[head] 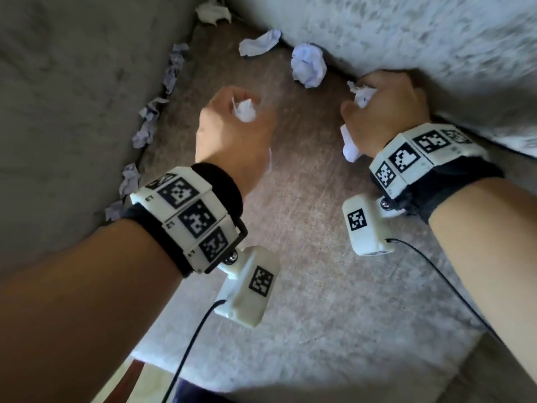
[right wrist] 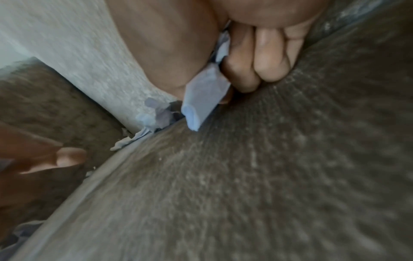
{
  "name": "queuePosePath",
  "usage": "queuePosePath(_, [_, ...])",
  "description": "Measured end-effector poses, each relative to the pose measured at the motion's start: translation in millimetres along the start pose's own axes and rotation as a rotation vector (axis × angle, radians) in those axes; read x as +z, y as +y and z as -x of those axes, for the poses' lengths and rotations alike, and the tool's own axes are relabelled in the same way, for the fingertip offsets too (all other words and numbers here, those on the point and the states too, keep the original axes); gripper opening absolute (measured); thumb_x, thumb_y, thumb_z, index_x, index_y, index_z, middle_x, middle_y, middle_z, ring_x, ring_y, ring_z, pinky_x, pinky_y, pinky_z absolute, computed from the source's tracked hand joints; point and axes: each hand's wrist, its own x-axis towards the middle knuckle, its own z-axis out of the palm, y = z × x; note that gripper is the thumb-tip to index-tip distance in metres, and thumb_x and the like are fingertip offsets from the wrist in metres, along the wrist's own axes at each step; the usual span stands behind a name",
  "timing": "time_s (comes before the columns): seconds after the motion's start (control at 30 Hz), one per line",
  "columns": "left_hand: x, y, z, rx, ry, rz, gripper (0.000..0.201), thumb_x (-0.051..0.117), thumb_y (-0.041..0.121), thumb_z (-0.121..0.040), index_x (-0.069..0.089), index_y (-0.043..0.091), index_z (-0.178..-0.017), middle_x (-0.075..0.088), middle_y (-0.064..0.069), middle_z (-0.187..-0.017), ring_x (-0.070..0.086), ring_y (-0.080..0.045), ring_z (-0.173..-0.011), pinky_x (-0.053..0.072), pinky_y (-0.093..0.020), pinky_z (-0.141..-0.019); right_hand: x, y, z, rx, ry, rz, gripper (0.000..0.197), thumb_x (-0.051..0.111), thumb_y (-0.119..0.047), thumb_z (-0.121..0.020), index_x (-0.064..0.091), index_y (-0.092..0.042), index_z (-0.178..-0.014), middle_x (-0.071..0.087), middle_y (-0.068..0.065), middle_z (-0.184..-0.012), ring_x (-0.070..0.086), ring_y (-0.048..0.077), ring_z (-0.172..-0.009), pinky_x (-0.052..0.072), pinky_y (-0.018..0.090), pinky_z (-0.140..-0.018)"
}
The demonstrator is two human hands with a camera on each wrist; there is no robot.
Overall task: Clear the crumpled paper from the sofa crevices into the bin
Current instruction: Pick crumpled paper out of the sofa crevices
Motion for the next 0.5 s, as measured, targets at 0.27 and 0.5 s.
queuePosePath(0.27, [8,10,-2,0.021,-0.038,-0.022,0.017,0.067,0.027,-0.086,0.068,0.027,-0.102,0.060,0.010,-0.062,0.054,-0.001,-0.038,0.042,-0.017,-0.042,-5,2,0,0.062,0.079,0.009,0.024,0.057,-0.034,-0.085,0.060,-0.014,-0.098,0.064,0.008,-0.105,0.059,0.025,-0.096,0.040,0.026,-0.072])
queuePosePath(0.5, [34,37,-12,0.124,-0.062,-0.089,0.034,0.070,0.044,-0.080,0.067,0.032,-0.112,0.068,0.004,-0.112,0.067,-0.006,-0.064,0.055,-0.026,-0.051,-31,35,28,0.057,0.084,0.026,0.036,0.054,-0.049,-0.086,0.049,-0.017,-0.069,0.053,-0.001,-0.076,0.061,0.031,-0.088,0.038,0.027,-0.071])
